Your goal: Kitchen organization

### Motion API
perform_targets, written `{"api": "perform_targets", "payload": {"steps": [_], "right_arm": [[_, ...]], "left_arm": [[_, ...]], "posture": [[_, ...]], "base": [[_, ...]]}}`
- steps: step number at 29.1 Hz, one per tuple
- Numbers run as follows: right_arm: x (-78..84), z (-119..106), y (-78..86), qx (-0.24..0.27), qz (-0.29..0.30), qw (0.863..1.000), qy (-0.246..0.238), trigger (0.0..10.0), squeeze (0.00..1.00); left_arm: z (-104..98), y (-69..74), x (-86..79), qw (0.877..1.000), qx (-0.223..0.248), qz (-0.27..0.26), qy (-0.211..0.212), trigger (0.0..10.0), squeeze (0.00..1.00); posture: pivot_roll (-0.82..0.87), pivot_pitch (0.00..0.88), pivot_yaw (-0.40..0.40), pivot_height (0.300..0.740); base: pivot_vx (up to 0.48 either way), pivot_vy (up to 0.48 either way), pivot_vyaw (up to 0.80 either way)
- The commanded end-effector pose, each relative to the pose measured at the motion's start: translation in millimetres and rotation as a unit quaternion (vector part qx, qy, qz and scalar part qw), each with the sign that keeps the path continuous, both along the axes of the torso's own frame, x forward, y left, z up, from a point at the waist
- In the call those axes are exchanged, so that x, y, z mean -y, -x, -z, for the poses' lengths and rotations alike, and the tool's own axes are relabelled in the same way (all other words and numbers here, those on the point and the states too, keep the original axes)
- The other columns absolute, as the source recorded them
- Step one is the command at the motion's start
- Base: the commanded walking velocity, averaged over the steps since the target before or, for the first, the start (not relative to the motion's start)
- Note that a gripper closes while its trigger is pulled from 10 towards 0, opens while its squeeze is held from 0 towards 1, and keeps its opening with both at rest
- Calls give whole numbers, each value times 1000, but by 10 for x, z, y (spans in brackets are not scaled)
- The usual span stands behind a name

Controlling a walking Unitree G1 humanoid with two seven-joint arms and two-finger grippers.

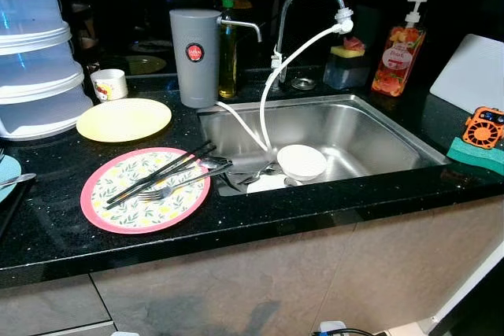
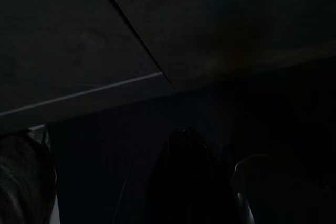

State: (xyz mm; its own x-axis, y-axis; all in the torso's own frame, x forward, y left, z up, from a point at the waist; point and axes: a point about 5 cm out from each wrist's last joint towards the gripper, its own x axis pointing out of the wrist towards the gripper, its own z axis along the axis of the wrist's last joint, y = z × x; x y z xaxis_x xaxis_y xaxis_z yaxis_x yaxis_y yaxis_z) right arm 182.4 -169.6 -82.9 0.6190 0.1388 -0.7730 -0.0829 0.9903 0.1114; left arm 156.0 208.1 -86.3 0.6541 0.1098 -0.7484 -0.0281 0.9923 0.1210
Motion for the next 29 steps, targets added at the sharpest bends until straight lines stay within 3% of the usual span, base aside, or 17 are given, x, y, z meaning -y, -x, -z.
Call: {"api": "perform_targets", "payload": {"steps": [1,7,9,13,18,21,26,29], "right_arm": [[-16,5,8,-1,0,1000,-1,10000,0],[58,59,95,-38,3,999,29,10000,0],[45,87,153,-53,-26,997,39,10000,0],[57,61,103,-39,-4,999,31,10000,0],[17,84,137,-56,-36,997,39,10000,0],[31,55,70,-46,-3,998,32,10000,0],[14,84,125,-60,-30,997,44,10000,0],[53,78,123,-57,-11,998,39,10000,0]], "left_arm": [[29,42,24,1000,-12,-4,3,10000,0],[31,22,74,1000,-10,-14,12,10000,0],[43,40,78,1000,-16,-22,14,10000,0],[43,36,97,1000,-17,-3,11,10000,0],[52,66,80,1000,-19,-10,13,10000,0],[50,74,58,1000,-19,-10,14,10000,0],[60,99,41,999,-24,-14,18,10000,0],[59,74,81,1000,-25,-6,19,10000,0]], "posture": [[40,0,-14,740],[39,0,-40,740],[32,0,-26,740],[51,0,-50,740],[54,0,-28,740],[61,0,-44,740],[47,0,-21,740],[50,0,-42,740]], "base": [[0,0,0],[0,0,0],[0,0,0],[0,0,0],[0,0,0],[0,0,0],[0,0,0],[0,0,0]]}}
